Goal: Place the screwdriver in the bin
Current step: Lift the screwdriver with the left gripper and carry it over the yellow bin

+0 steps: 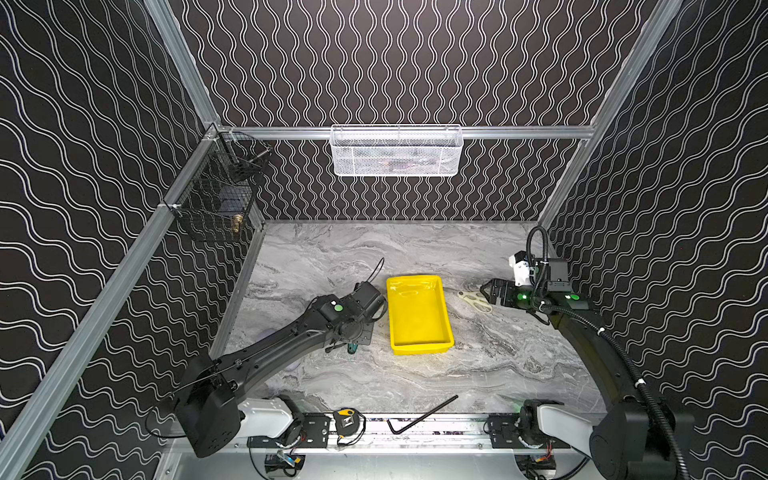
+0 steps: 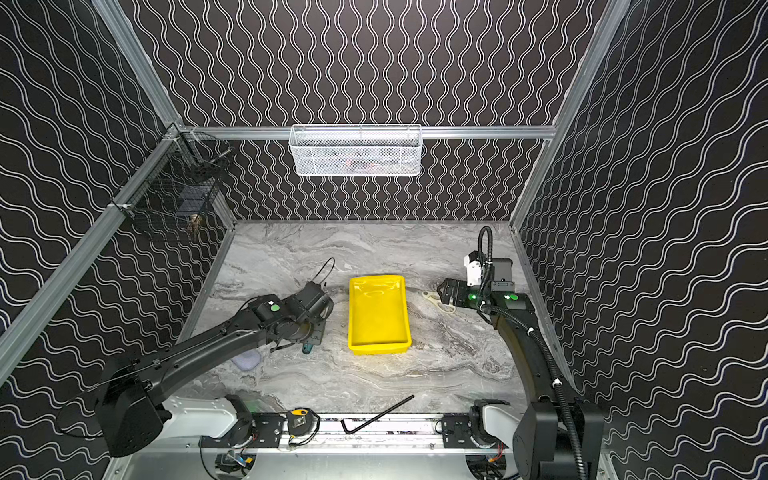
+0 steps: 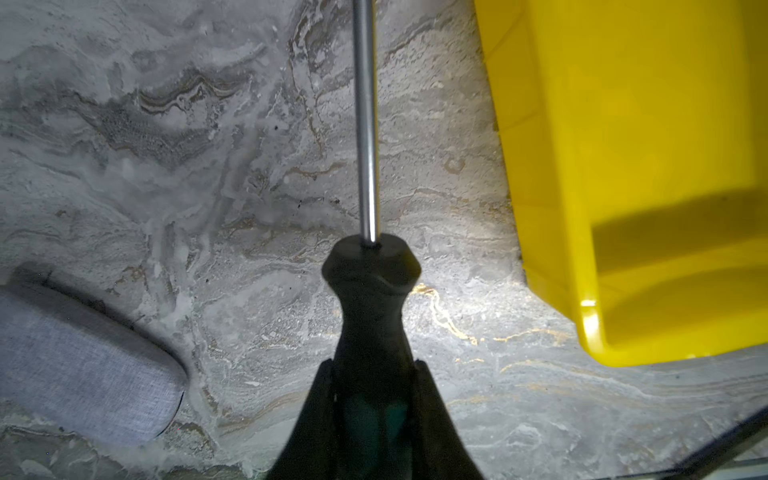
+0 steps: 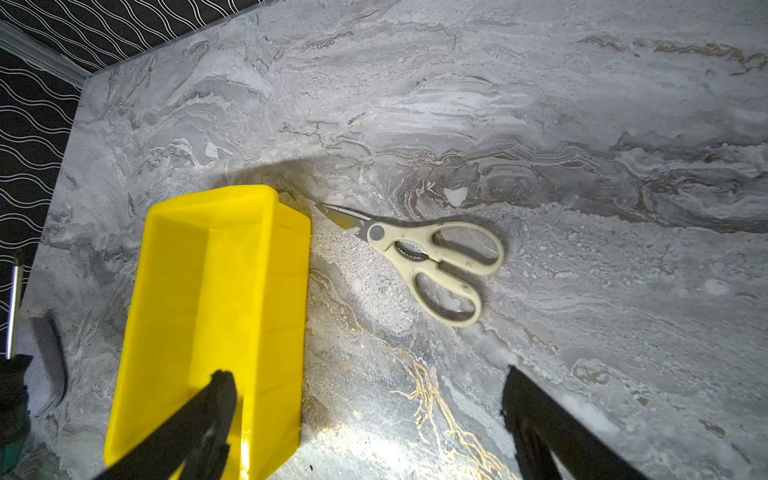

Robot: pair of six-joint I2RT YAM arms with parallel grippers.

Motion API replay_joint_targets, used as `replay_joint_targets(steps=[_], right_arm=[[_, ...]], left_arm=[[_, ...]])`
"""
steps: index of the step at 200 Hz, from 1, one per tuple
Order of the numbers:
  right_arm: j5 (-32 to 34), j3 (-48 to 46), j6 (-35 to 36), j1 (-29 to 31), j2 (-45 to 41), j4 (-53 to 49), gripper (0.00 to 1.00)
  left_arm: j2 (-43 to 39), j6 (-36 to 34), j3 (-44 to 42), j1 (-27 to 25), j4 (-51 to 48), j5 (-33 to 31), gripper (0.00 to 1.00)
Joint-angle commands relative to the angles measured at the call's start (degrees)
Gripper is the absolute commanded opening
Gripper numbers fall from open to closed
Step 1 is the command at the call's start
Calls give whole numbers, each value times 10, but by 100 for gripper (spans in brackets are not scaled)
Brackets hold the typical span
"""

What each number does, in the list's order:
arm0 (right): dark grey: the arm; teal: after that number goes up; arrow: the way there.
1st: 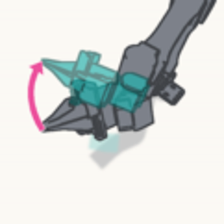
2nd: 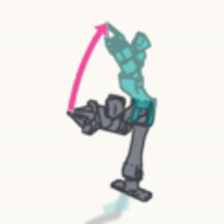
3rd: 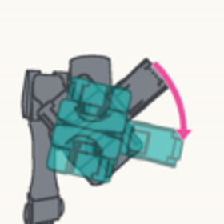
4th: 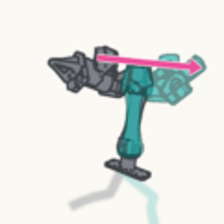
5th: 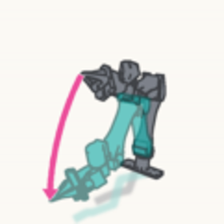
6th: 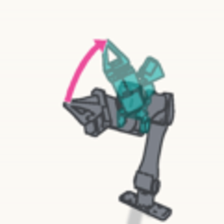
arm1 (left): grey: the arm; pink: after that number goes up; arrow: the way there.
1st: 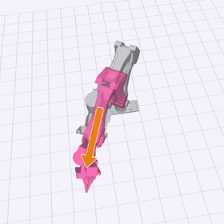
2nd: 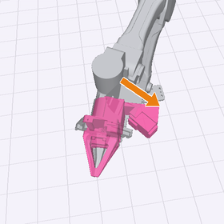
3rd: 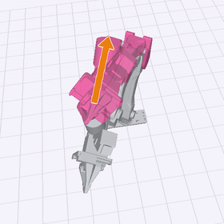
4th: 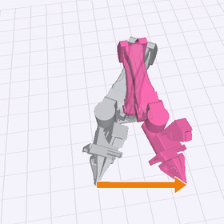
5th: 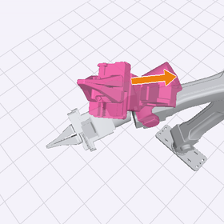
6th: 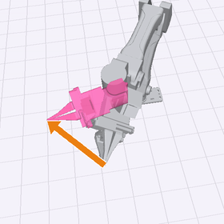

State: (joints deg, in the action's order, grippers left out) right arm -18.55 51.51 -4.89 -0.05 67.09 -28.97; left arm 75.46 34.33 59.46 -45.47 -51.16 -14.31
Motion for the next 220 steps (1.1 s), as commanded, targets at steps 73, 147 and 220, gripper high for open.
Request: replay_joint_targets(steps=[73,147,220], right_arm=[[-8,-1,4,1,-6,0,100],[-13,-1,5,1,1,3,100],[-15,-1,5,1,-2,2,100]], left_arm=[[53,-17,95,-31,23,15,0],[118,-18,144,-71,39,18,0],[193,-25,189,-88,77,42,0]])
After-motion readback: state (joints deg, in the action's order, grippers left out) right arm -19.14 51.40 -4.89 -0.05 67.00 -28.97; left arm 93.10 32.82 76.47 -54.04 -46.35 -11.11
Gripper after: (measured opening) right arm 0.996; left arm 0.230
